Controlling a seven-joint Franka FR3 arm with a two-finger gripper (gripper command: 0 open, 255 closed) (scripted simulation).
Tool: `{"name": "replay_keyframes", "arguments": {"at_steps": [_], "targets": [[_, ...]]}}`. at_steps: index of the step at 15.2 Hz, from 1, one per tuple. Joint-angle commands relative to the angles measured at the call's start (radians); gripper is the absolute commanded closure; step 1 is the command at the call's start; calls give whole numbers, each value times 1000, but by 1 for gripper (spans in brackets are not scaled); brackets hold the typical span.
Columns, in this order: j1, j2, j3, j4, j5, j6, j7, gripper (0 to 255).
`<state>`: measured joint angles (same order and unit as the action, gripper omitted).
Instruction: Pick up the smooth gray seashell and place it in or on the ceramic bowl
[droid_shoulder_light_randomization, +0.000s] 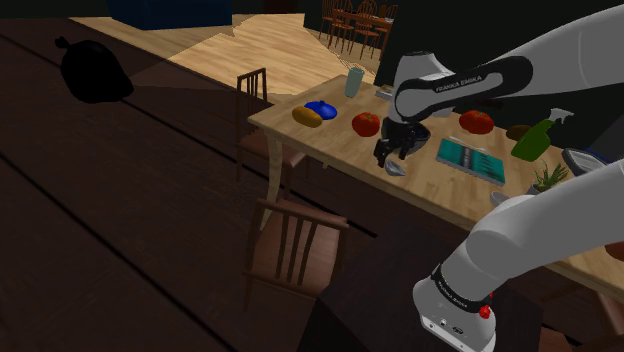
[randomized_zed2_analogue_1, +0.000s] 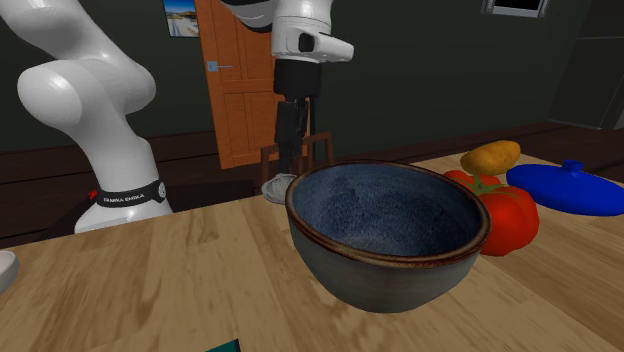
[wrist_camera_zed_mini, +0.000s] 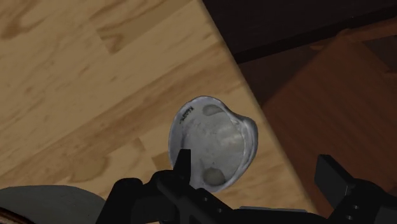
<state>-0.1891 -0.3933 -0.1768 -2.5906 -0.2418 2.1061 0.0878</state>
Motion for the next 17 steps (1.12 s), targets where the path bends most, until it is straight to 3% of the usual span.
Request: {"name": "replay_keyframes", "arguments": {"at_steps": [1,5,12,13,17], "targets": [[-2,14,1,-15,-8,26,8,0],[-7,41,-7,-44,-18,83,10,0],[-7,41,-7,-44,-18,82,10,0],[-7,41,-7,-44,-18,82,10,255],[-7,41,-7,-44,-18,82,10,255]]}}
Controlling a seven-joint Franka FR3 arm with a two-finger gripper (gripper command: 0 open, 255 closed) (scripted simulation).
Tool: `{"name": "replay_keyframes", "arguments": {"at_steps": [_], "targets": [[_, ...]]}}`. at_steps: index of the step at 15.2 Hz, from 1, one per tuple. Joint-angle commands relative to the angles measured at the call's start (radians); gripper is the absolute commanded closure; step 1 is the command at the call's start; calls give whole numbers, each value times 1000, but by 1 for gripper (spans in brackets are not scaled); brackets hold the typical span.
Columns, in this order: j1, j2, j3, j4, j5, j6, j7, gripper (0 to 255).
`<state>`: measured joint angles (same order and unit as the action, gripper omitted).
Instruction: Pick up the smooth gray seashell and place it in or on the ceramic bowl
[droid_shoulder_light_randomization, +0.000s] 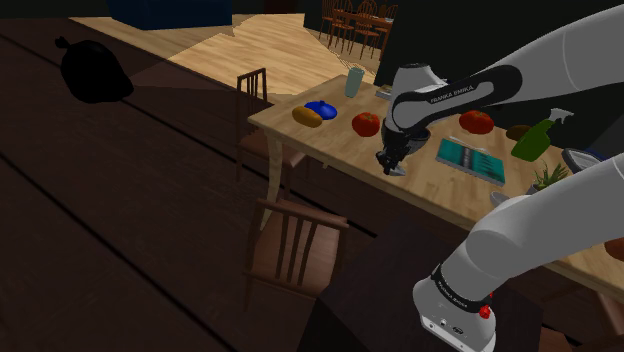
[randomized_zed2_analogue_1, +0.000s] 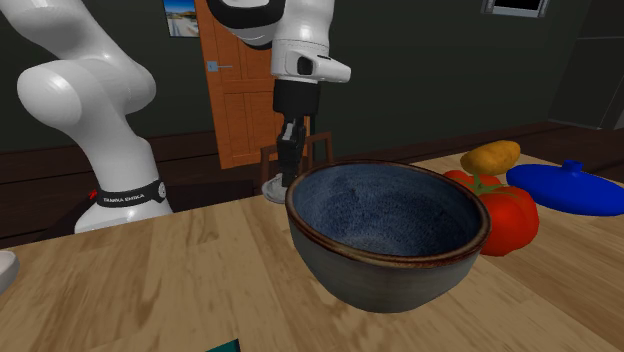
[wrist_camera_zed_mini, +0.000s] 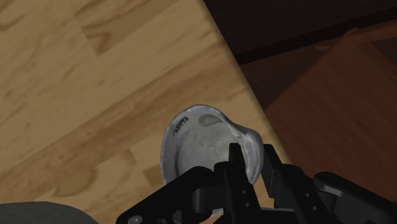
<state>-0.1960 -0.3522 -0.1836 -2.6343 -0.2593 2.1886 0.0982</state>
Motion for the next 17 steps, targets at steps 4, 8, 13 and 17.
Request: {"name": "replay_keyframes", "arguments": {"at_steps": [4,8,13,17], "targets": [[0,0,0,0,0,0,0,255],[1,-28,4,21,5,-48,-6,255],[4,-67,10,60,13,-126,-16,255],[5,-93,15,95,19,-187,-24,255]]}}
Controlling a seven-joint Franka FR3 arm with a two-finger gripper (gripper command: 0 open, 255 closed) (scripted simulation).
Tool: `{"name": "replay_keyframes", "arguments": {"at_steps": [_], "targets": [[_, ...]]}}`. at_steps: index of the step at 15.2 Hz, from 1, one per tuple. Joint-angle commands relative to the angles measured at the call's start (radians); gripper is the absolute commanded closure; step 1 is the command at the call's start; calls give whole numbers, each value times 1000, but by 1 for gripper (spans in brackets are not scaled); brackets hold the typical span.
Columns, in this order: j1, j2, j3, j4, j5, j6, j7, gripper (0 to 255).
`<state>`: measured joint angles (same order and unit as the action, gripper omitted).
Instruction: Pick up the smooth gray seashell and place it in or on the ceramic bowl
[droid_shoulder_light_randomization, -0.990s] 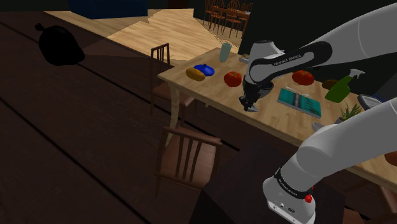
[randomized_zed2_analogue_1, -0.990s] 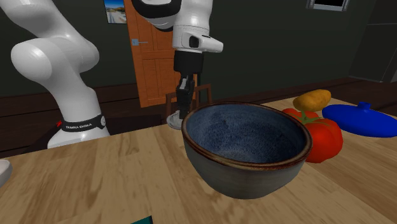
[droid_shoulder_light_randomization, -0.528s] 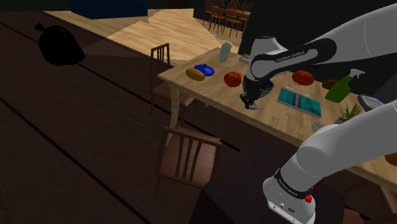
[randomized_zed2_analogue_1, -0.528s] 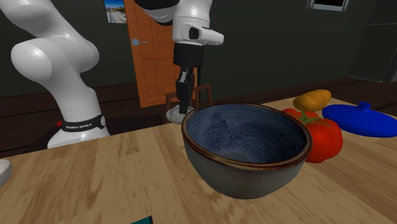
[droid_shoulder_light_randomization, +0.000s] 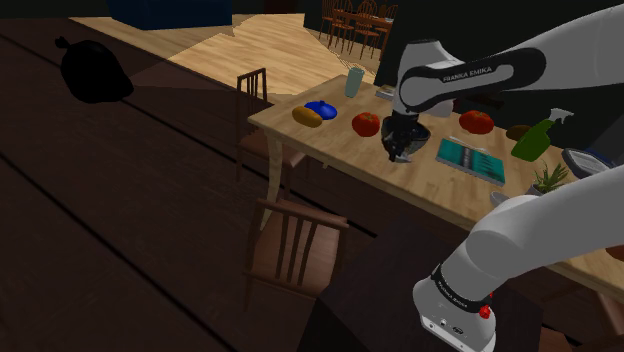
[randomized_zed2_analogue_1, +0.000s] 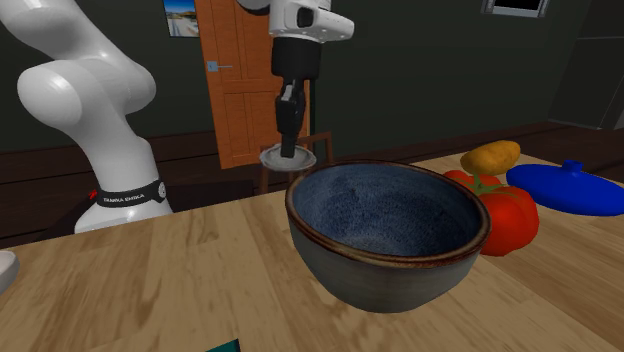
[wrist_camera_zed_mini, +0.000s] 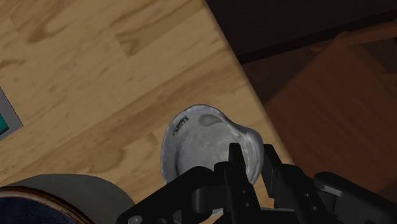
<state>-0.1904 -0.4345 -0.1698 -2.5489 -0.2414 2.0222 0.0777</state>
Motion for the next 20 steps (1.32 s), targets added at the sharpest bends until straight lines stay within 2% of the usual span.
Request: {"name": "replay_keyframes", "arguments": {"at_steps": [1,20], "targets": [[0,-16,2,19,3,-35,-5,255],[7,-73,25,231,26,-302,-40,255]]}}
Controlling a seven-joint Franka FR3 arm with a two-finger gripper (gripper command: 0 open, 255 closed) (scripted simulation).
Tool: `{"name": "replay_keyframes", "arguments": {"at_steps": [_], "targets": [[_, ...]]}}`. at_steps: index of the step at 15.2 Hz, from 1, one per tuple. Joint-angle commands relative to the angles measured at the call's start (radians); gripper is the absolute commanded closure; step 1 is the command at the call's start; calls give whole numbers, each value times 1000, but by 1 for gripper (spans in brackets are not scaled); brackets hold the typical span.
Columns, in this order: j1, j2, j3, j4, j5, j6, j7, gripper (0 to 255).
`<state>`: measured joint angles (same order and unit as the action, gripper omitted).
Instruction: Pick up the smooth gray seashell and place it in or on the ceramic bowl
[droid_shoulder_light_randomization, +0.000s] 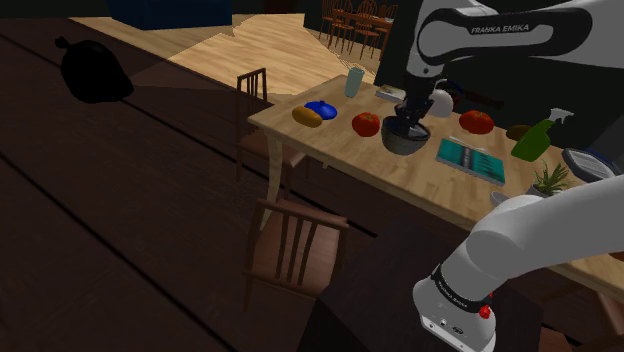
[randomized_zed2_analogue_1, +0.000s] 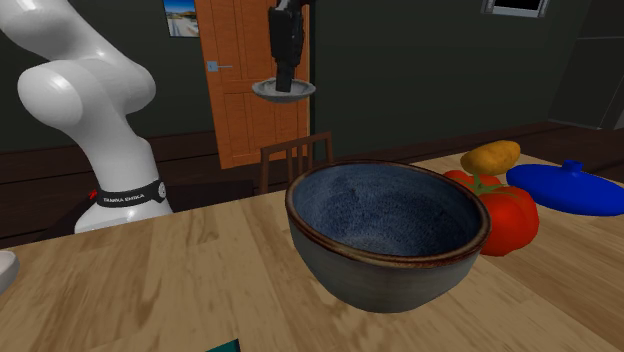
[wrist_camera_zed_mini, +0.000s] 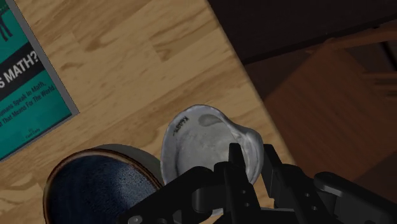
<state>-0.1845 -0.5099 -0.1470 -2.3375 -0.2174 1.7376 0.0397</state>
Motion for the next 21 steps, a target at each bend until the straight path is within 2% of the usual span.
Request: {"name": "replay_keyframes", "arguments": {"at_steps": [1,8,16,21], "targets": [[1,2,2,24,2,-22,-3,255],[-35,210,-103,221,-14,14,-143,255],[-79,475,-201,507,40,13,-312,255],[-81,480,-202,445,38,79,-303,255]]}}
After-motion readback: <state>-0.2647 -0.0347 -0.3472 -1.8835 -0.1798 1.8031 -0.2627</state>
